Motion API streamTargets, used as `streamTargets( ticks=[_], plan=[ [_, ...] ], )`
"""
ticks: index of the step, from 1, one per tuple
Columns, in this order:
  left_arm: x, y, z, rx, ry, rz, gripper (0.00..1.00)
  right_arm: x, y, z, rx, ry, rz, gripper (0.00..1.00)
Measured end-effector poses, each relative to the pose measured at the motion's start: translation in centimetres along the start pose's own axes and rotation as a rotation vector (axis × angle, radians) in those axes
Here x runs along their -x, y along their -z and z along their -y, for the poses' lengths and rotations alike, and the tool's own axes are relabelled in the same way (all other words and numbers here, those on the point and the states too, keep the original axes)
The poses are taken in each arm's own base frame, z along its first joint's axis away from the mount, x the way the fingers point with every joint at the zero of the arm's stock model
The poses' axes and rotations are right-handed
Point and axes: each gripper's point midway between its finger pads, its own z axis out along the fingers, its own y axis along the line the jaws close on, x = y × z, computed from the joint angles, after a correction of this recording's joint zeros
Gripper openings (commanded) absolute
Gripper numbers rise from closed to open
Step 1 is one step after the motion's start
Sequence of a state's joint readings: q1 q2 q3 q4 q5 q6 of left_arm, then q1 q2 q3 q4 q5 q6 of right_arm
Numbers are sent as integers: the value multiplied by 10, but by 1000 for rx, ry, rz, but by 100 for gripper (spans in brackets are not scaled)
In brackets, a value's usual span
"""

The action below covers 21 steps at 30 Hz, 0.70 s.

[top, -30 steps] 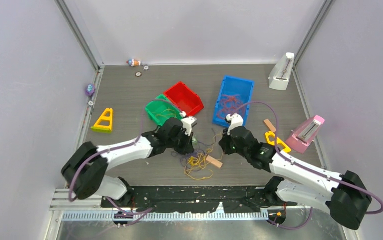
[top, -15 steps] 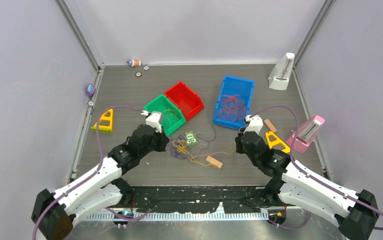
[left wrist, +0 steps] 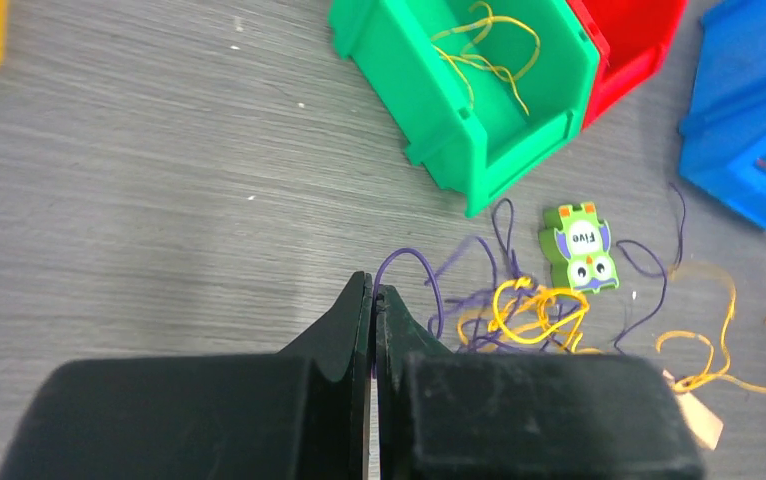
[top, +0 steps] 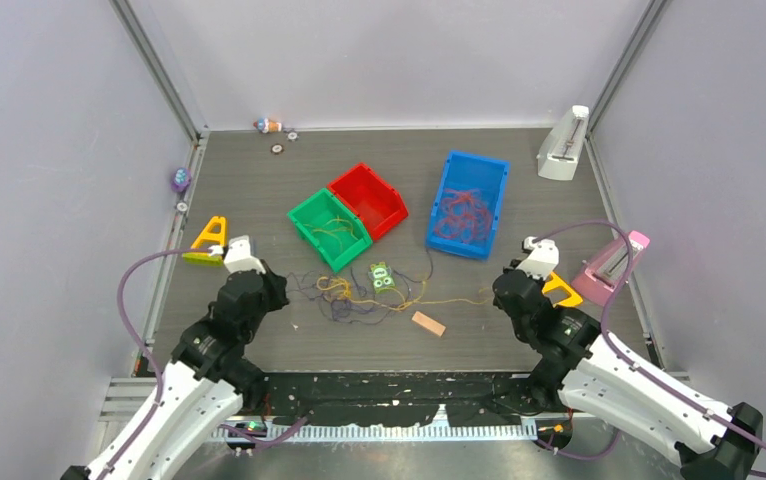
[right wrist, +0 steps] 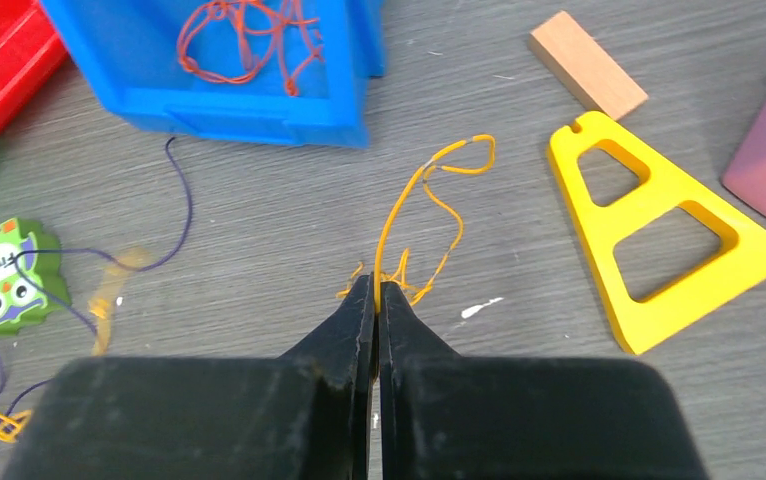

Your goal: Untangle the cables

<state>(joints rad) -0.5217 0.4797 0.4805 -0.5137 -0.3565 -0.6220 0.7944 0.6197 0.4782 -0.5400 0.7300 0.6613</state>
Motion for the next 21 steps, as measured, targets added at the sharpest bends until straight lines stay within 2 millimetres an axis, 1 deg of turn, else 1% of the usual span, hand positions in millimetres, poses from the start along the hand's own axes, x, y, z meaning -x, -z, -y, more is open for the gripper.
streamTargets(
  ticks=[2, 5, 9, 12, 13, 14, 15, 16, 18, 19, 21],
  plan=[
    [3, 7, -10, 36, 27, 28, 0, -1, 2, 8, -29, -12, 2, 5],
    [10, 19, -20, 53, 68, 83, 0, 0, 6, 17, -55, -41, 9, 5],
    [15, 30, -27, 58, 94, 125, 0, 3, 11, 23, -60, -79, 25, 5],
    [15, 33, -27, 46, 96, 133, 0, 5, 14, 24, -48, -92, 32, 6],
    [15, 34, -27, 44, 95, 130, 0, 5, 14, 23, -46, -92, 32, 8],
    [14, 34, -27, 43, 92, 124, 0, 5, 14, 23, -44, -91, 30, 30],
    [13, 35, -27, 39, 89, 118, 0, 5, 14, 22, -41, -90, 28, 49],
    [12, 35, -25, 32, 85, 110, 0, 4, 15, 20, -28, -80, 21, 80],
    [9, 34, -20, 1, 73, 91, 0, 2, 15, 10, 28, -52, -3, 96],
    [7, 34, -13, -31, 60, 76, 0, -1, 15, 3, 64, -23, -20, 98],
    [5, 31, 5, -115, 39, 43, 0, -10, 15, -19, 171, 49, -82, 99]
  ],
)
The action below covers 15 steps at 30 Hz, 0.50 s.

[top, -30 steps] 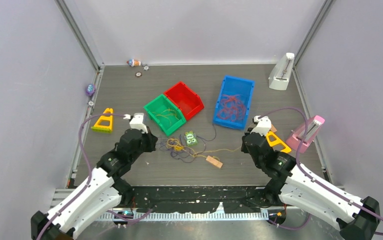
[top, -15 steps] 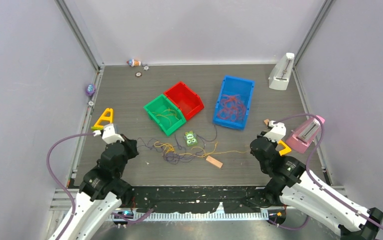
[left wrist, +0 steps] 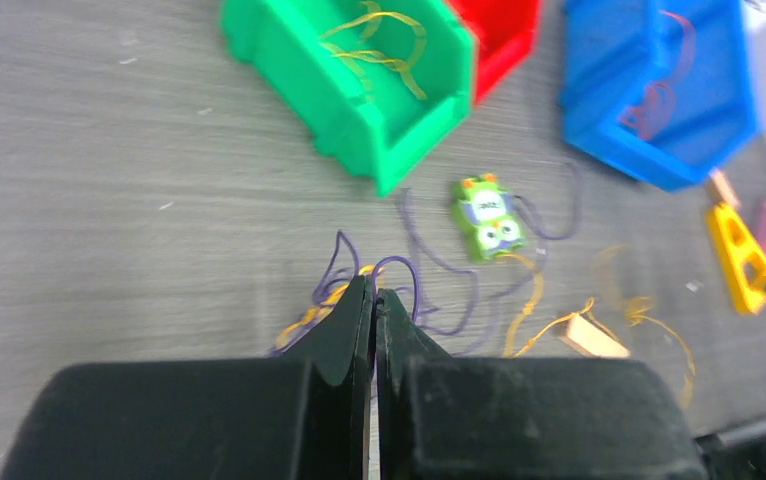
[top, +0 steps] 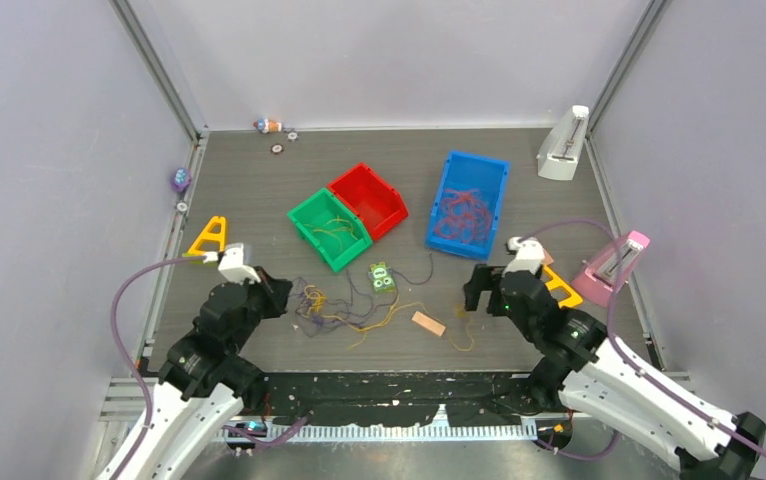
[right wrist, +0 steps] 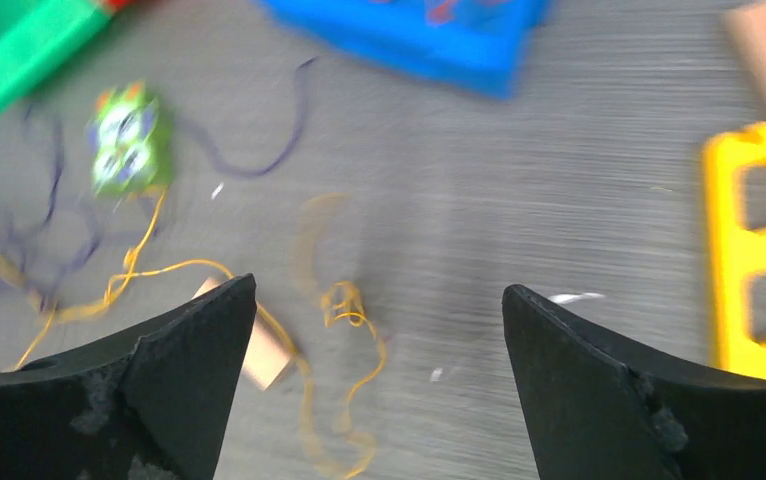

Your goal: Untangle the cables

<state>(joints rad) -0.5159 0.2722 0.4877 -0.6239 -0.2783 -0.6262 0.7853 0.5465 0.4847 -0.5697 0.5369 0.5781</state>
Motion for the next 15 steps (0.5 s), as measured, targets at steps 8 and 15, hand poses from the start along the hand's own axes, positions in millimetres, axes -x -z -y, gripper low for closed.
streamTargets(
  ticks=[8, 15],
  plan=[
    [-10, -17, 50, -220, -60, -110, 0, -54, -8, -92, 430, 253, -291, 99],
    [-2, -18, 62, -271, -94, -96, 0, -59, -17, -164, 623, 368, -318, 97]
  ],
)
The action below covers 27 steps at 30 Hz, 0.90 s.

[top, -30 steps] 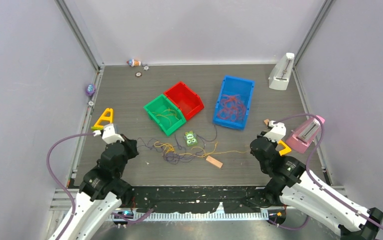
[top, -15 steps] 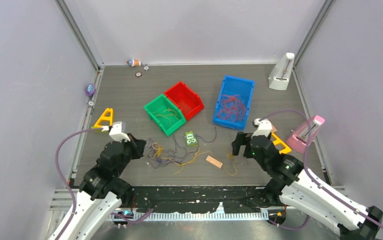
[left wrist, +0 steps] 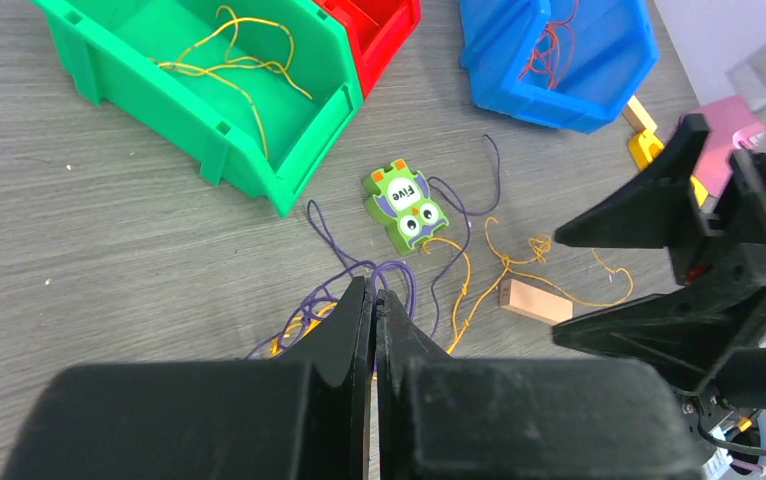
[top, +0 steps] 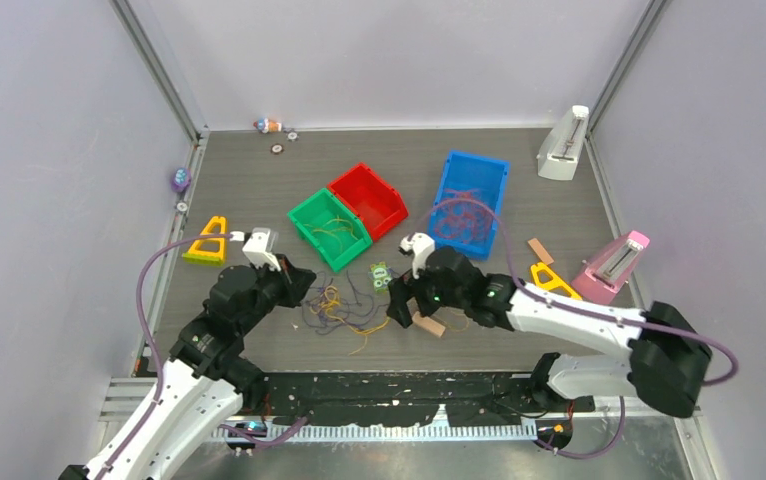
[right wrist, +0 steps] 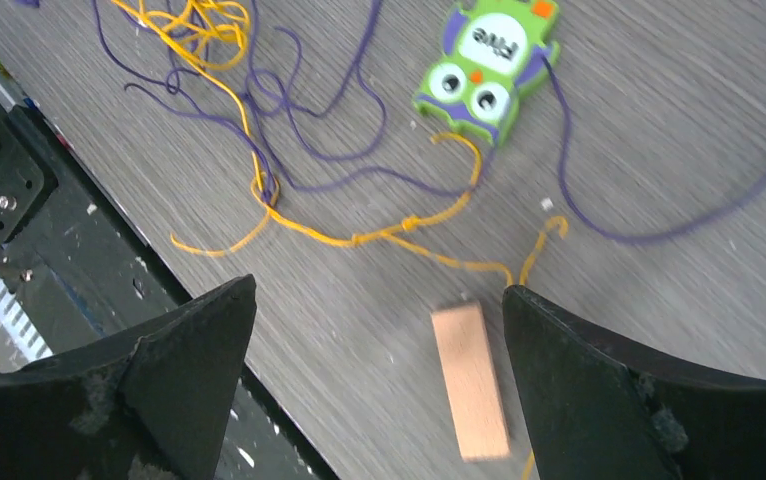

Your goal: Untangle the cables

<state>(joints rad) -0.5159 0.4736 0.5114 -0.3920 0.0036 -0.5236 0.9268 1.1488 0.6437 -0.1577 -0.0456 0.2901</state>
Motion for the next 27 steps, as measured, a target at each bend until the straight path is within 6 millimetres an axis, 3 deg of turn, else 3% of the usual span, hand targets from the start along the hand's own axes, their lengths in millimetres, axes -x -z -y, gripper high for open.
streamTargets(
  ticks=[4, 10, 21, 27],
  plan=[
    [1, 0, 2, -10, -6, 3, 0, 7, -27, -15, 24, 30, -20, 92],
    [6, 5, 8, -44, -16, 29, 0, 4, -47, -24, 35, 45, -46, 90],
    [4, 8, 33, -183, -41, -6, 0, 55, -47, -91, 348, 134, 198, 87],
    [8, 11, 52, -274, -40, -19, 0, 68, -41, -103, 420, 158, 291, 81]
  ],
)
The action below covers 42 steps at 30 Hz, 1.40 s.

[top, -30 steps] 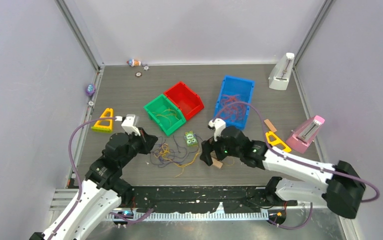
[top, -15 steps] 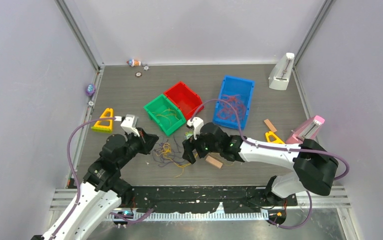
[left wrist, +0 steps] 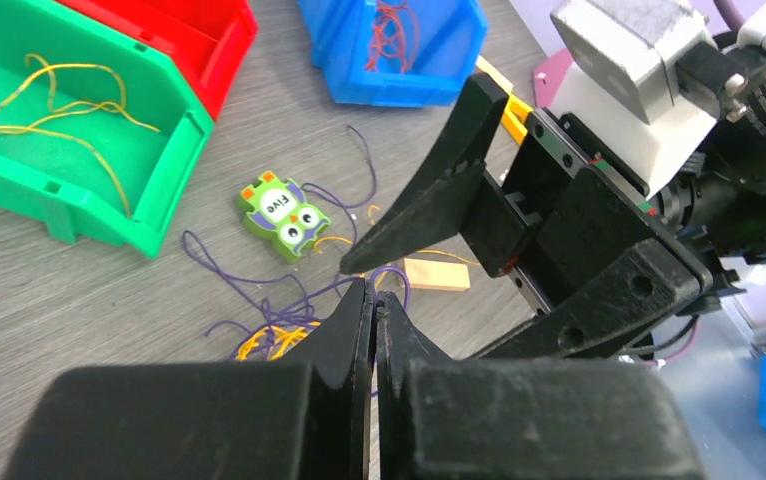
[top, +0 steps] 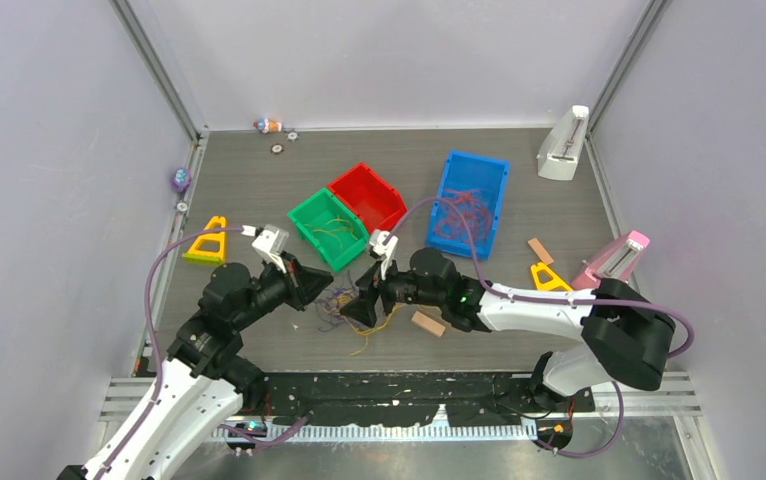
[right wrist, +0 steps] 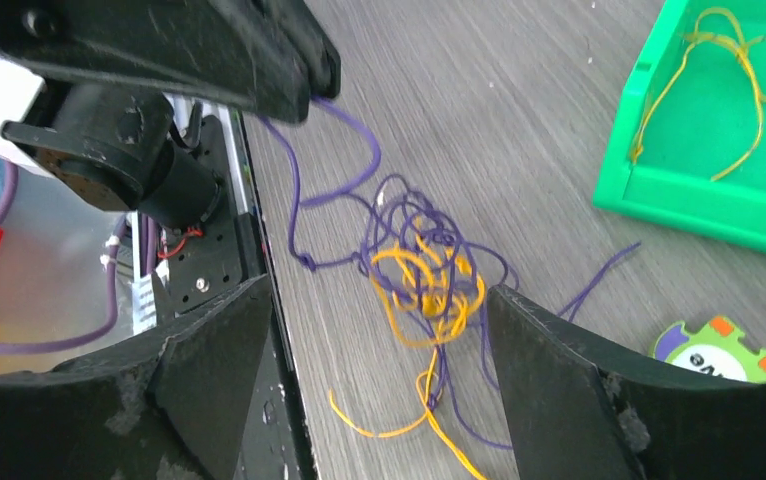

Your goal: Untangle the cables

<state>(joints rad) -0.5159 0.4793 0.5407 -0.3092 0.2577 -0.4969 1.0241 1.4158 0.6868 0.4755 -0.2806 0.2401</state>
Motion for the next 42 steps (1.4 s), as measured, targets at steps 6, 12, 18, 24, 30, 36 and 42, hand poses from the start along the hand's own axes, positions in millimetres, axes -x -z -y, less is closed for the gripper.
streamTargets(
  ticks=[6, 12, 18, 24, 30, 36, 42],
  plan=[
    [3, -2, 16, -76, 15, -11, 0, 12, -1, -2, 9, 35, 39, 77],
    [13, 1, 27, -114, 22, 0, 0, 16, 0, 5, -34, 49, 50, 85],
    [35, 10, 40, -141, 14, 53, 0, 15, 1, 10, -57, 55, 47, 88],
    [42, 13, 47, -157, 31, 66, 0, 4, -5, 13, -54, 30, 39, 80],
    [57, 20, 46, -103, 35, 90, 0, 0, -8, 13, -52, 7, 43, 67],
    [81, 32, 35, 14, 19, 155, 0, -16, 2, 18, -79, -12, 25, 35],
    [97, 57, -12, 319, 2, 216, 0, -34, 27, 29, -165, -50, 15, 17]
  ],
)
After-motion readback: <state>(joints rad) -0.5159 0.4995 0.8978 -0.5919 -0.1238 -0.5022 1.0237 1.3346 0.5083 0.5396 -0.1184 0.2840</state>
